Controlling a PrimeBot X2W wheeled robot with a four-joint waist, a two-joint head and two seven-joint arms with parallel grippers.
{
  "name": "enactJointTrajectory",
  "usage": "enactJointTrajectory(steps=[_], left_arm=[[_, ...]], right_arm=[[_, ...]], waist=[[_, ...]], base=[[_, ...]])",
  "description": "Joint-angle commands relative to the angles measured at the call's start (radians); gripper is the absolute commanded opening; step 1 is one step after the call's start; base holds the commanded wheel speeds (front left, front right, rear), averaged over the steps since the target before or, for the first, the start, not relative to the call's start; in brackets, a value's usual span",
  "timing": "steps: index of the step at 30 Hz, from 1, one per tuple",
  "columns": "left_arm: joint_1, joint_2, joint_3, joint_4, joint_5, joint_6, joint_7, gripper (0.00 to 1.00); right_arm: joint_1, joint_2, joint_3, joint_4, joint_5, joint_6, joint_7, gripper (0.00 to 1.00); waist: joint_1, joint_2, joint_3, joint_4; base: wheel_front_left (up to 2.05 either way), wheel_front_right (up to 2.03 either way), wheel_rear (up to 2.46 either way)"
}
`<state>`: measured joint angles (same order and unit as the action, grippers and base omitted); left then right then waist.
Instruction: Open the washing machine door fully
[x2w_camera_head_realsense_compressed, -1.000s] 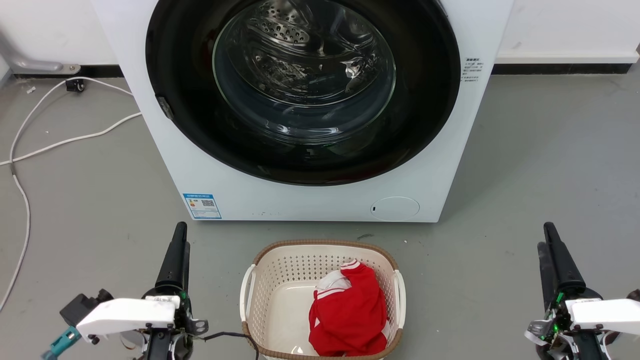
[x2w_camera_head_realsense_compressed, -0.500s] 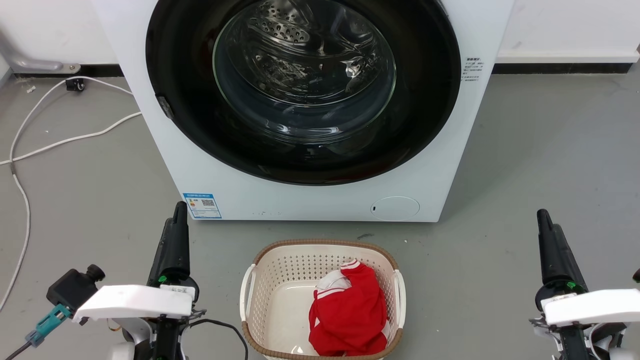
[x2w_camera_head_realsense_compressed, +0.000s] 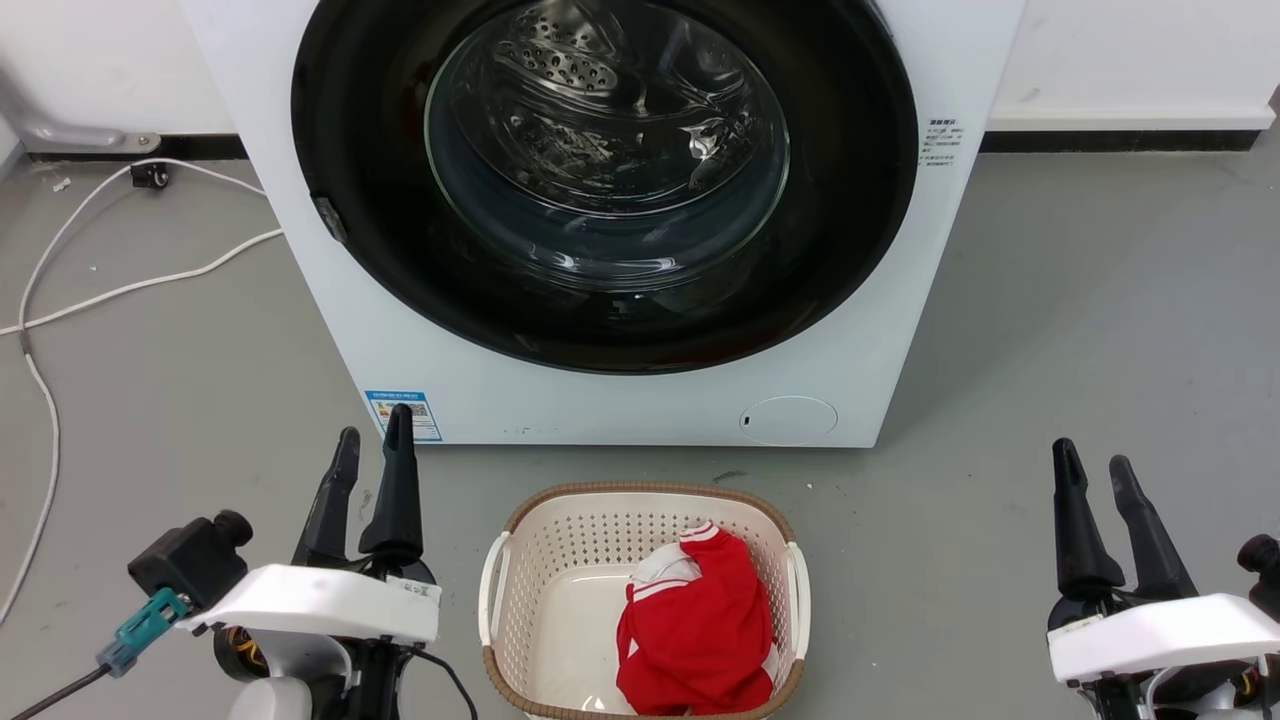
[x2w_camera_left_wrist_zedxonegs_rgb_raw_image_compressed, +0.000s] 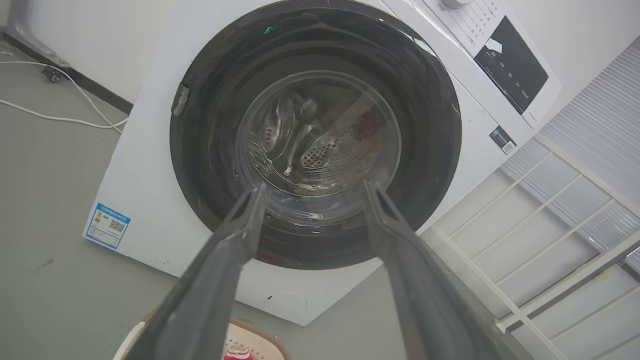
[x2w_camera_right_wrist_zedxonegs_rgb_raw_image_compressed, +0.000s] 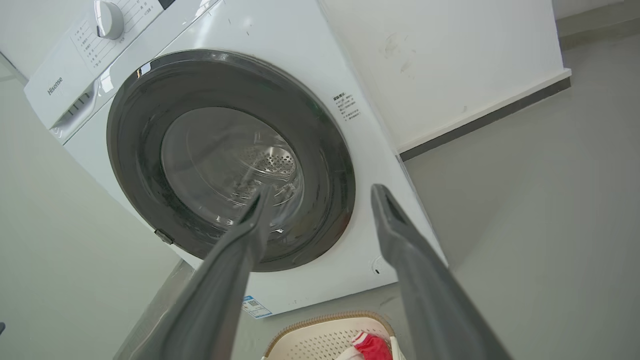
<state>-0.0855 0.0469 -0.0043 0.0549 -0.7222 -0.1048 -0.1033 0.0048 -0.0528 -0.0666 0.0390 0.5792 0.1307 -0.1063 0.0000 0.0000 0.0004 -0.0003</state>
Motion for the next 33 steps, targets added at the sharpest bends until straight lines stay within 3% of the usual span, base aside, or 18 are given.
enactJointTrajectory(steps=[1, 14, 33], left_arm=[[-0.005, 0.003, -0.006, -0.011, 0.039, 0.004, -0.01, 1.0], [0.006, 0.025, -0.045, 0.001, 0.25, 0.043, -0.046, 1.0], [0.018, 0.062, -0.09, -0.006, 0.435, 0.105, -0.092, 1.0]], right_arm=[[0.002, 0.0, 0.003, -0.018, -0.036, 0.0, -0.009, 1.0], [0.012, 0.001, 0.022, -0.041, -0.218, 0.0, -0.03, 1.0], [0.033, 0.002, 0.037, -0.06, -0.409, 0.0, -0.04, 1.0]], waist=[[0.0, 0.0, -0.001, 0.0], [0.0, 0.0, -0.003, -0.005], [0.0, 0.0, -0.007, -0.003]], base=[[0.0, 0.0, 0.0], [0.0, 0.0, 0.0], [0.0, 0.0, 0.0]])
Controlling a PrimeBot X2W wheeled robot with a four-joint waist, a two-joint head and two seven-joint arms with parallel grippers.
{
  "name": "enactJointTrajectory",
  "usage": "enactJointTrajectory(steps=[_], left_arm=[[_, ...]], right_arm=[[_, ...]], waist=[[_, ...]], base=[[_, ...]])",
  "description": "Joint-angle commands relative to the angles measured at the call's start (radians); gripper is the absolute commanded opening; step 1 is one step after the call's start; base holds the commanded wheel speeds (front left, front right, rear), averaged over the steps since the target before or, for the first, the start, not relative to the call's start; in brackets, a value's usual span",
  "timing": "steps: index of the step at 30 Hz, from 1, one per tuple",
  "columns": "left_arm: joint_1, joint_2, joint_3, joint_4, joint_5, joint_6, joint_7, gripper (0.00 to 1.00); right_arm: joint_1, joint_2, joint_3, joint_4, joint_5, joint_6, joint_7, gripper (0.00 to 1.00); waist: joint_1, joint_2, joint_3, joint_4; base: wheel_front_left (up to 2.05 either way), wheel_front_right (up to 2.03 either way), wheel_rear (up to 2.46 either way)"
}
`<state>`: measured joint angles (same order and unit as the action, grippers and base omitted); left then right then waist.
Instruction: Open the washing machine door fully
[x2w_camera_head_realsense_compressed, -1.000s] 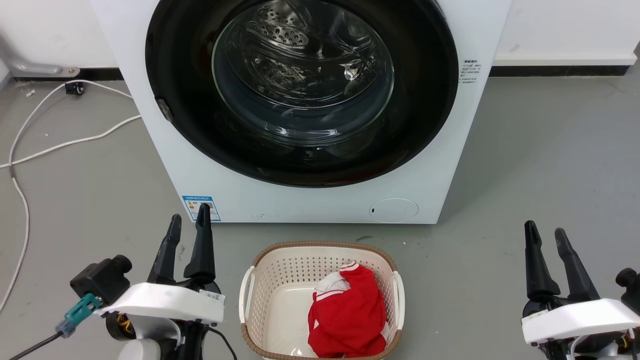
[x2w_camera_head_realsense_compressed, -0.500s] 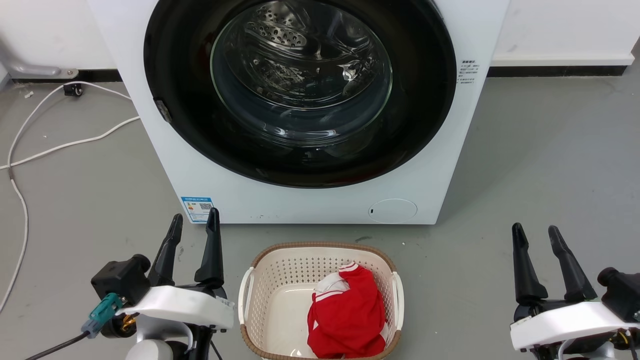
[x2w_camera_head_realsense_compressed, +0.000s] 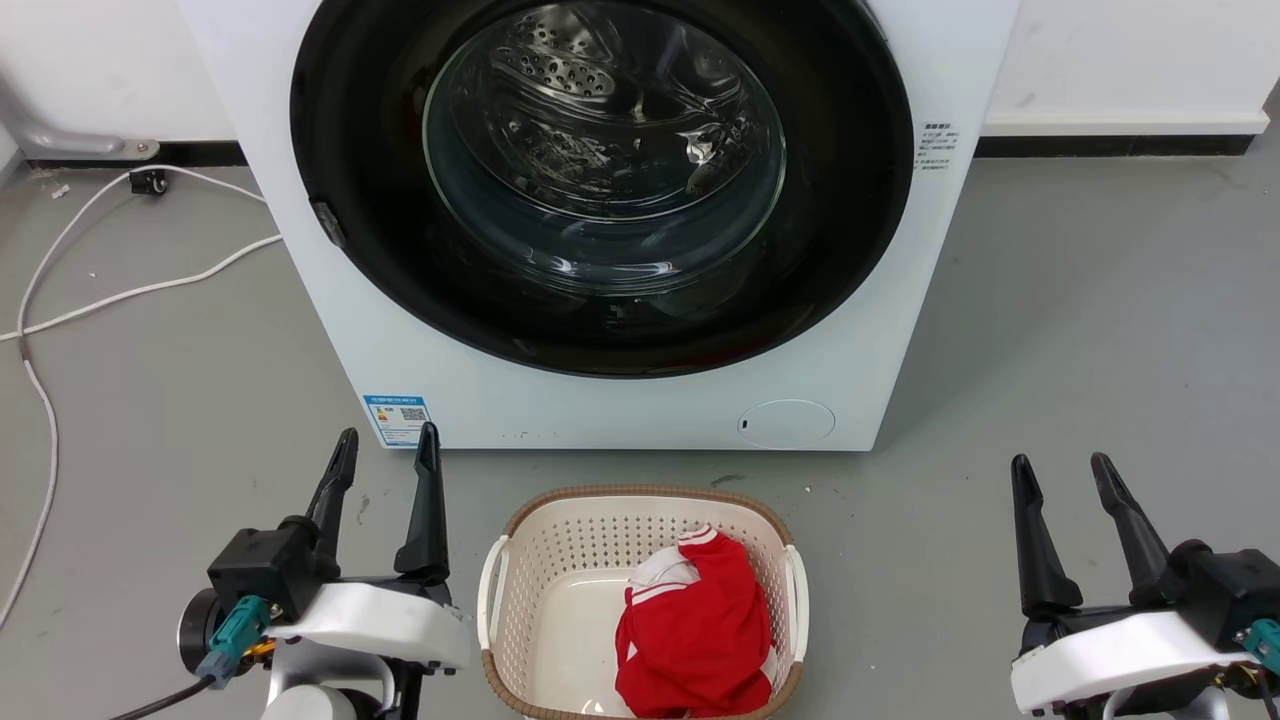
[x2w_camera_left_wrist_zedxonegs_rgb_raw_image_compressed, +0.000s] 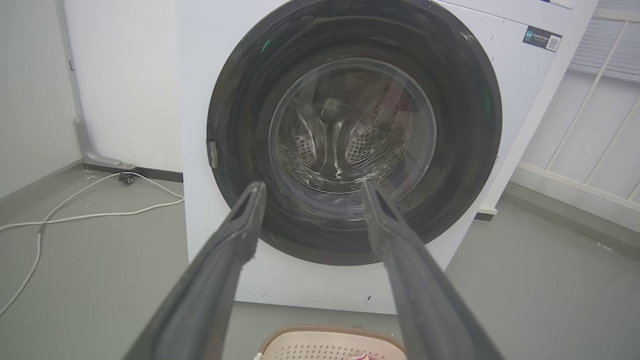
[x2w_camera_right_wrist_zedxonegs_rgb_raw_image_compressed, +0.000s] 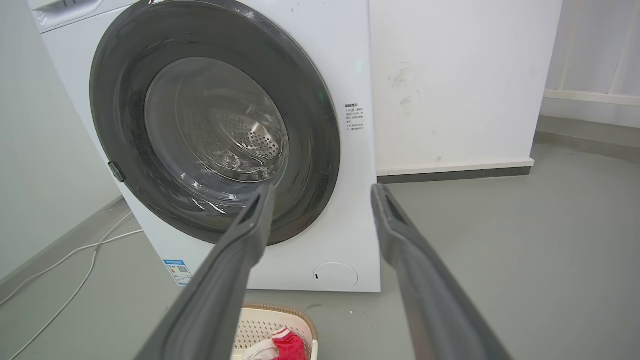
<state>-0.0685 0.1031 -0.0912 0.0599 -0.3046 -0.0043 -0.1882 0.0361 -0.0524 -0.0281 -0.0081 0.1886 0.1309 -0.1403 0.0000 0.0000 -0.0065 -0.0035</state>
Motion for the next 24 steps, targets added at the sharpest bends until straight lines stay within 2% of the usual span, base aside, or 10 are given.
enactJointTrajectory(steps=[1, 24], left_arm=[[0.002, 0.007, -0.005, -0.012, 0.026, 0.007, -0.01, 1.0], [0.028, -0.004, -0.005, -0.032, 0.168, 0.023, -0.055, 1.0]], right_arm=[[0.002, 0.001, -0.001, -0.013, -0.026, 0.0, -0.006, 1.0], [0.019, 0.003, 0.0, -0.024, -0.165, 0.0, -0.038, 1.0]], waist=[[0.0, 0.0, 0.0, 0.0], [0.0, 0.0, -0.006, 0.003]], base=[[0.0, 0.0, 0.0], [0.0, 0.0, 0.0]])
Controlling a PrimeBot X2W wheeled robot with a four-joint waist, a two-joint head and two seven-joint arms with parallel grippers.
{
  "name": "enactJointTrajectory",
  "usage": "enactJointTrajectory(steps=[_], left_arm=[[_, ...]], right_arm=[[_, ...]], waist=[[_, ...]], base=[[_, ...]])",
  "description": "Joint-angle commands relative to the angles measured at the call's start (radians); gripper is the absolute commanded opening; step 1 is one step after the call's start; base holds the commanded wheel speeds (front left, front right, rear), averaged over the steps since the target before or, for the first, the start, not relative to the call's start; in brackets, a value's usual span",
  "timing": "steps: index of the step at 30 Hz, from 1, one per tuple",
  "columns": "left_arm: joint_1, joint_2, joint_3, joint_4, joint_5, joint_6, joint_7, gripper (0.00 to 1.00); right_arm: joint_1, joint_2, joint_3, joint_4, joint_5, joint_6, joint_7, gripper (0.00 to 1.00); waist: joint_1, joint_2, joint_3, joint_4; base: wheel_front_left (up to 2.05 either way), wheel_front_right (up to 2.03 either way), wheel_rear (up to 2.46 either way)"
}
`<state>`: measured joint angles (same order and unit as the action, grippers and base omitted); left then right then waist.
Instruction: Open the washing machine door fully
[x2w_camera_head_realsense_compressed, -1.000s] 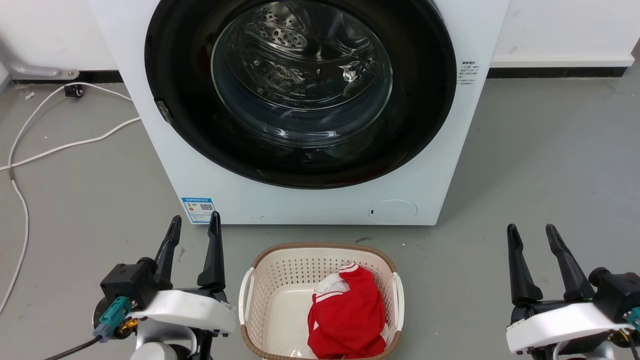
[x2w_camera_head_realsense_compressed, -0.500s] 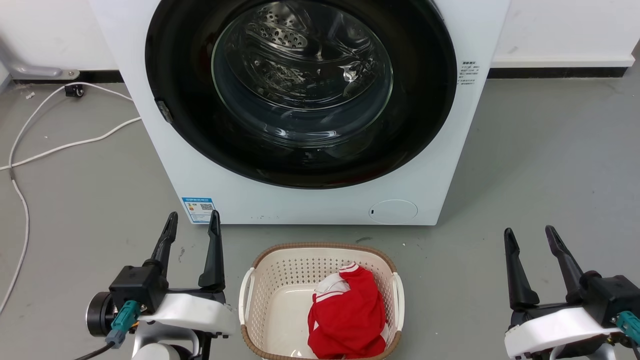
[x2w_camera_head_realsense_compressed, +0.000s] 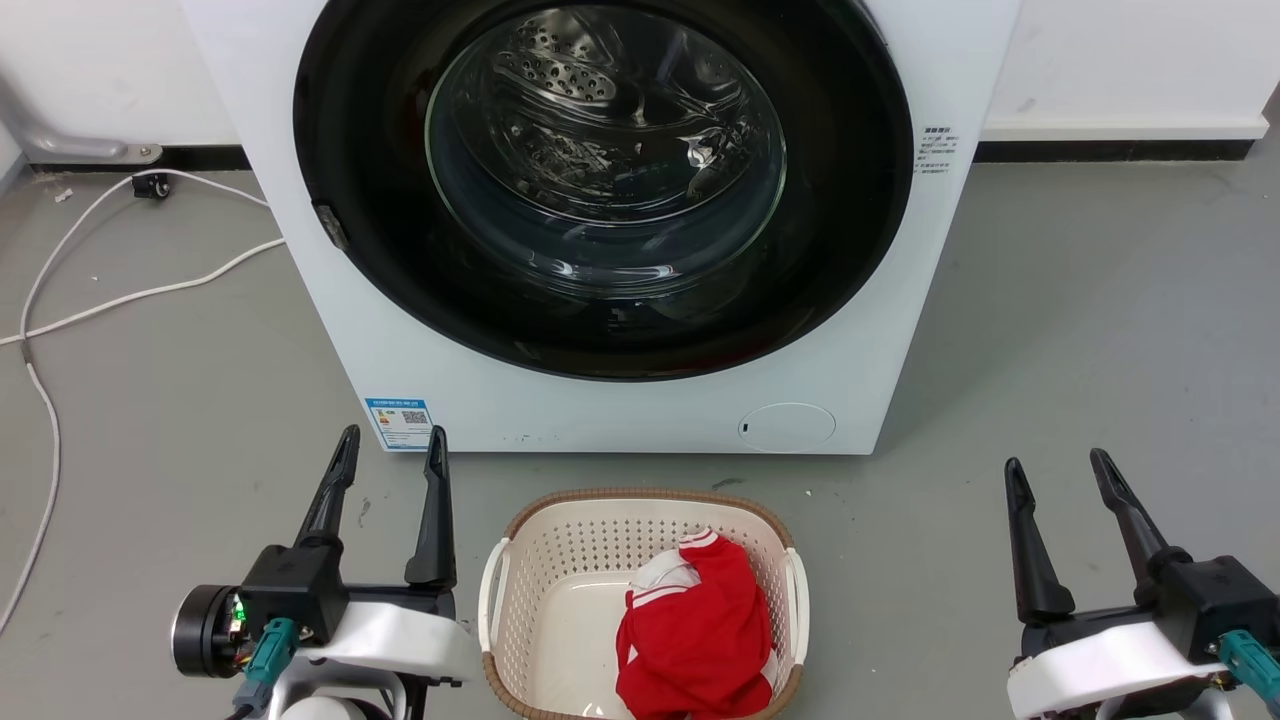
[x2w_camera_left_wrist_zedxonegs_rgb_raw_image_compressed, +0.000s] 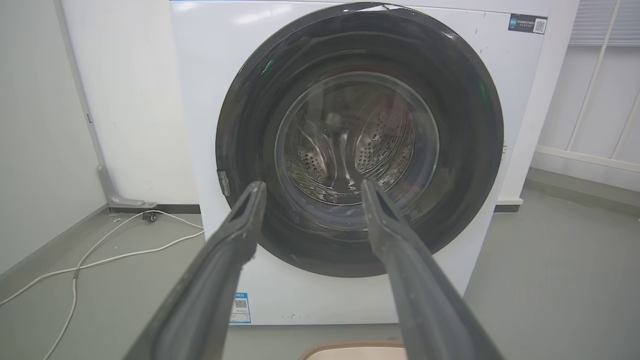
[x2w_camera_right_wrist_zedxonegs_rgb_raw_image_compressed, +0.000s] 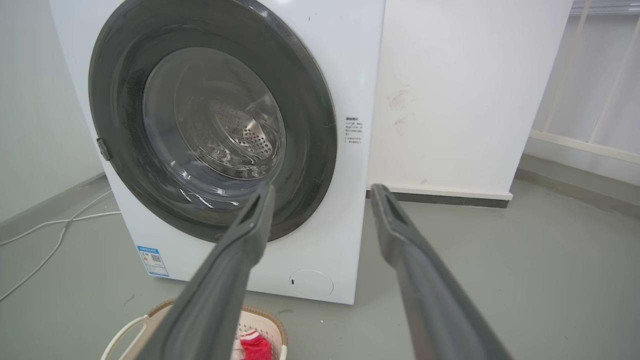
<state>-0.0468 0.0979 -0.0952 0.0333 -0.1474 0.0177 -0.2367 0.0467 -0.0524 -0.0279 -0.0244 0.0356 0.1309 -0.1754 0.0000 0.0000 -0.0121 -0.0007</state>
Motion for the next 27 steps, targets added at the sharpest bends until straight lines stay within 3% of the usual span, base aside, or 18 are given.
enactJointTrajectory(steps=[1, 14, 25, 26, 27], left_arm=[[0.008, -0.001, 0.0, -0.006, 0.015, -0.001, -0.008, 1.0], [0.02, -0.019, 0.016, -0.013, 0.097, -0.015, -0.031, 1.0], [0.023, -0.03, 0.027, -0.005, 0.101, -0.023, -0.029, 1.0], [0.024, -0.03, 0.028, -0.005, 0.1, -0.024, -0.029, 1.0], [0.024, -0.031, 0.029, -0.004, 0.1, -0.025, -0.029, 1.0]], right_arm=[[0.009, 0.003, 0.0, -0.007, -0.014, 0.0, -0.004, 1.0], [0.018, 0.004, 0.005, -0.006, -0.08, 0.0, -0.025, 1.0], [0.016, 0.004, 0.001, 0.005, -0.043, 0.0, -0.025, 1.0], [0.016, 0.004, 0.0, 0.006, -0.043, 0.0, -0.025, 0.43], [0.015, 0.004, 0.0, 0.008, -0.04, 0.0, -0.025, 0.0]], waist=[[0.0, 0.0, 0.0, 0.0], [0.0, 0.0, -0.002, 0.001], [0.0, 0.0, 0.001, 0.001], [0.0, 0.0, 0.001, 0.001], [0.0, 0.0, 0.002, 0.001]], base=[[0.0, 0.0, 0.0], [0.0, 0.0, 0.0], [0.0, 0.0, 0.0], [0.0, 0.0, 0.0], [0.0, 0.0, 0.0]])
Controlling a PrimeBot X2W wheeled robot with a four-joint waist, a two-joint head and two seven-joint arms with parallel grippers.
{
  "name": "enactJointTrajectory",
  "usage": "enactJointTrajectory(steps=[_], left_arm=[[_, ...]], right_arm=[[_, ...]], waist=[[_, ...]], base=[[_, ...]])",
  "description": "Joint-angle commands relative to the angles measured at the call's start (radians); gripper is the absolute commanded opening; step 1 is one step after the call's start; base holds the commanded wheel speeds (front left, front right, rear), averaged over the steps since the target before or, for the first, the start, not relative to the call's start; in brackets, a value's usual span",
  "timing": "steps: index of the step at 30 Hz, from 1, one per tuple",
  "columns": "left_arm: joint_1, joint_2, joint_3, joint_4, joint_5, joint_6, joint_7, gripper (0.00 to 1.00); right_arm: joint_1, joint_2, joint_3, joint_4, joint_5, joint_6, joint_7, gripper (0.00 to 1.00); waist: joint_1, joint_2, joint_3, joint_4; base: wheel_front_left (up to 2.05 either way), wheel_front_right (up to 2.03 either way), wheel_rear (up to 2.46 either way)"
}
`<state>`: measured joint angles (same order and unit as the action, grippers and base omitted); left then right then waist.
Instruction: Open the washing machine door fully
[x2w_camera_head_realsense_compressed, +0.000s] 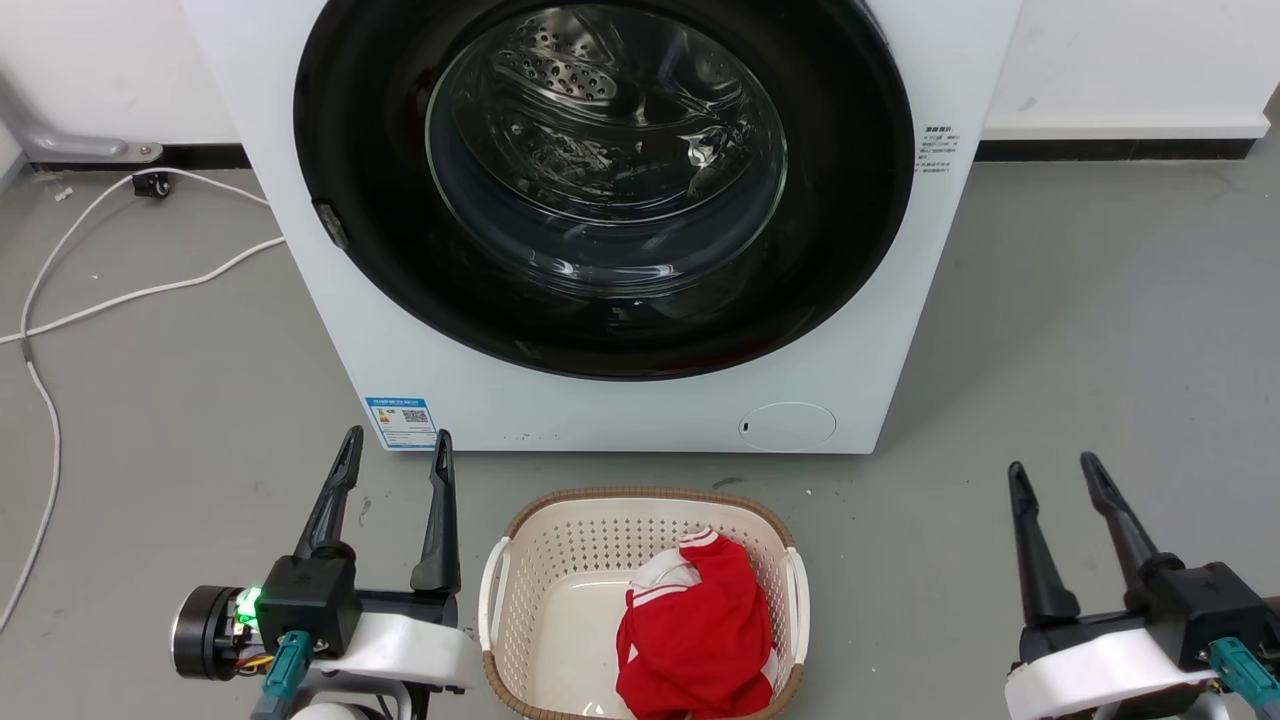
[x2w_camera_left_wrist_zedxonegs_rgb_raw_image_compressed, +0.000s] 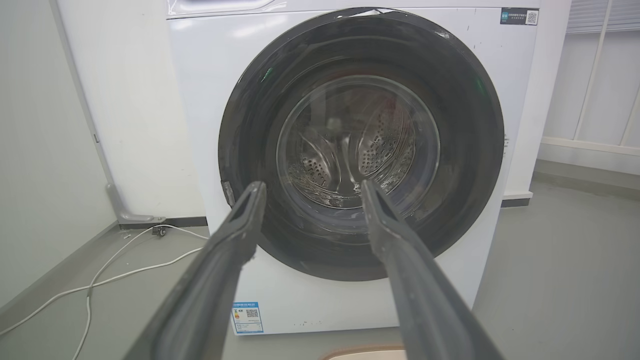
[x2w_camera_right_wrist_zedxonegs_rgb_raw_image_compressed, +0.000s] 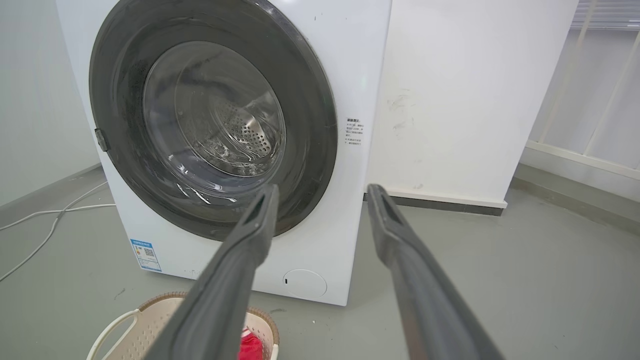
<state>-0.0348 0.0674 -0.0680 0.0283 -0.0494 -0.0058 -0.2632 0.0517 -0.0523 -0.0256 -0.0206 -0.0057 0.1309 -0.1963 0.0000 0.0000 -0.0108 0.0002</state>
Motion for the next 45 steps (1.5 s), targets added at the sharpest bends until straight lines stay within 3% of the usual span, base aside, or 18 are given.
enactJointTrajectory(steps=[1, 8, 10, 22, 28, 35, 45], left_arm=[[0.012, -0.001, 0.002, 0.001, 0.003, -0.002, -0.002, 1.0], [0.012, -0.005, 0.007, 0.001, 0.004, -0.009, -0.002, 1.0], [0.013, -0.006, 0.009, 0.001, 0.005, -0.01, -0.002, 1.0], [0.006, -0.012, 0.017, 0.001, -0.001, -0.009, -0.002, 1.0], [-0.017, -0.014, 0.022, -0.014, -0.002, -0.003, -0.002, 1.0], [-0.052, -0.015, 0.021, -0.025, 0.003, 0.002, -0.002, 1.0], [-0.108, -0.016, 0.015, -0.048, 0.013, -0.002, -0.002, 1.0]], right_arm=[[0.01, 0.004, -0.001, 0.005, 0.003, 0.0, -0.002, 0.0], [0.009, 0.004, -0.004, 0.009, 0.042, 0.0, -0.005, 0.0], [0.005, 0.004, -0.013, 0.013, 0.12, 0.0, -0.012, 0.0], [-0.093, 0.003, -0.048, 0.076, 1.138, 0.0, -0.016, 0.0], [-0.254, -0.013, -0.14, 0.12, 1.445, 0.0, 0.115, 0.0], [-0.514, -0.109, -0.199, 0.292, 1.59, 0.0, 0.253, 0.0], [-0.871, -0.24, -0.13, 0.579, 1.629, 0.0, 0.43, 0.0]], waist=[[0.0, 0.0, 0.001, 0.0], [0.0, 0.0, 0.002, -0.001], [0.0, 0.0, 0.002, -0.001], [0.0, 0.0, 0.01, 0.0], [0.0, 0.0, 0.047, -0.01], [0.0, 0.0, 0.11, -0.009], [0.0, 0.0, 0.208, -0.009]], base=[[0.0, 0.0, 0.0], [0.0, 0.0, 0.0], [0.0, 0.0, 0.0], [0.0, 0.0, 0.0], [0.0, 0.0, 0.0], [0.0, 0.0, 0.0], [0.0, 0.0, 0.0]])
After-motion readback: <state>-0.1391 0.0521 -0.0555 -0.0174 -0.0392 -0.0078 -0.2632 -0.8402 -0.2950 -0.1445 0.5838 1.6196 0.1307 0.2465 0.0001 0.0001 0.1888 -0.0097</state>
